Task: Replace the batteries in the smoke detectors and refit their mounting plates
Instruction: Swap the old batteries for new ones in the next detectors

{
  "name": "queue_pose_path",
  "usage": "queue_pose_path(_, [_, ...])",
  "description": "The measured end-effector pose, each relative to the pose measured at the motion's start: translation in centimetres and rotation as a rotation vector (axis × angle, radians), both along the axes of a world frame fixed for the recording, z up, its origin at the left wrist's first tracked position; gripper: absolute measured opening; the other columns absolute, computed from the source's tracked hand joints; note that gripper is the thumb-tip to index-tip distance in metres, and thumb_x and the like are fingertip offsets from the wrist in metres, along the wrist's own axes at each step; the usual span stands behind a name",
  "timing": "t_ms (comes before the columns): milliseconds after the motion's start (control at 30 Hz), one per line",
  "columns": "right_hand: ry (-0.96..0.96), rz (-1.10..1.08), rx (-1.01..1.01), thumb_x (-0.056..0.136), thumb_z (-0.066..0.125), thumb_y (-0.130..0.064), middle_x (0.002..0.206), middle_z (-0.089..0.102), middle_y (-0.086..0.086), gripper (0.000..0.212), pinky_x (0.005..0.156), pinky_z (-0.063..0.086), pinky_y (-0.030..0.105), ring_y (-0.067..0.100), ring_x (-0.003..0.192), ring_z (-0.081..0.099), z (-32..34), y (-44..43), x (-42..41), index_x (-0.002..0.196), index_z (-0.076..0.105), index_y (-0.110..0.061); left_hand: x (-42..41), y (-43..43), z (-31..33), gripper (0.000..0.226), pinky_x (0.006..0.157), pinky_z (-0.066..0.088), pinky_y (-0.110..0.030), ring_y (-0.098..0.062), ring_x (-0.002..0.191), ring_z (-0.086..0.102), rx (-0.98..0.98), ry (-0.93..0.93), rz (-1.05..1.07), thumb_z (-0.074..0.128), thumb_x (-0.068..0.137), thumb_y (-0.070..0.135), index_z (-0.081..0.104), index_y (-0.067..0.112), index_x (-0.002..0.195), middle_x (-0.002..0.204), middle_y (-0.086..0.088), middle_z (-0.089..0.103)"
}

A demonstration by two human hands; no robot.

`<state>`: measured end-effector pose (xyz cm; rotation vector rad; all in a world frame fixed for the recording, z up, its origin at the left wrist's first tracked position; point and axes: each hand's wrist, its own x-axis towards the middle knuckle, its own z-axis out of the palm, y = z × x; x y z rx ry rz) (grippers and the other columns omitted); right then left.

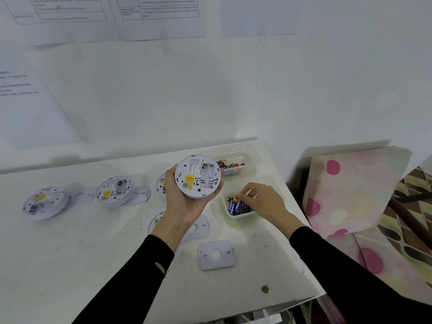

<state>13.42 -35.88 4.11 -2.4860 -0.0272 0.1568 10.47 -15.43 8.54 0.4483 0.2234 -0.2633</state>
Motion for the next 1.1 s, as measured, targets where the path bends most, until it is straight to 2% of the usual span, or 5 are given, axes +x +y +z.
queue_pose_path(300, [0.034, 0.070, 0.095, 0.093, 0.055, -0.041, 0.092, 0.066, -0.013, 0.015, 0.075, 0.051, 0.029, 0.006, 0.083, 0.060, -0.5, 0.0, 0.5, 0.093, 0.068, -0.033, -1.0, 0.4, 0.1, 0.068, 0.101, 0.043, -0.064, -0.056, 0.126, 0.048, -0.020, -0.067, -0.102, 0.040, 0.091, 0.050, 0.048, 0.004, 0.140, 0.138, -0.033, 0.051])
queue_pose_path(400, [0.057, 0.091, 0.165, 0.091, 0.060, -0.031, 0.095, 0.065, -0.008, 0.015, 0.066, 0.045, 0.019, 0.004, 0.078, 0.057, -0.4, -0.8, 0.8, 0.103, 0.068, -0.028, -1.2, 0.9, -0.1, 0.064, 0.102, 0.040, -0.067, -0.059, 0.126, 0.047, -0.005, -0.065, -0.126, 0.037, 0.092, 0.042, 0.045, 0.003, 0.142, 0.139, -0.035, 0.049])
queue_pose_path(633, [0.056, 0.134, 0.191, 0.090, 0.062, -0.020, 0.094, 0.067, 0.000, 0.012, 0.054, 0.042, 0.006, 0.007, 0.076, 0.058, -0.7, -1.7, 1.4, 0.100, 0.069, -0.023, -0.9, 1.1, -0.6, 0.084, 0.069, 0.060, -0.034, -0.036, 0.096, 0.064, 0.066, 0.030, -0.122, 0.044, 0.087, 0.073, 0.051, 0.010, 0.141, 0.128, -0.022, 0.062])
queue_pose_path(800, [0.056, 0.198, 0.262, 0.085, 0.072, -0.031, 0.091, 0.065, -0.007, 0.016, 0.067, 0.048, 0.020, 0.007, 0.071, 0.058, 0.4, -1.9, 1.7, 0.099, 0.070, -0.025, -0.3, 1.4, -0.6, 0.090, 0.069, 0.058, -0.032, -0.033, 0.092, 0.062, 0.077, 0.025, -0.118, 0.039, 0.086, 0.077, 0.051, 0.008, 0.142, 0.122, -0.020, 0.063])
queue_pose_path(1100, [-0.001, 0.500, -0.115, 0.091, 0.061, -0.036, 0.095, 0.060, -0.002, 0.022, 0.085, 0.047, 0.032, 0.014, 0.088, 0.060, -0.8, -2.1, 2.4, 0.086, 0.075, -0.019, 1.5, 1.4, -0.3, 0.084, 0.075, 0.058, -0.035, -0.035, 0.099, 0.063, 0.073, -0.018, -0.105, 0.043, 0.087, 0.070, 0.048, 0.009, 0.145, 0.134, -0.021, 0.057])
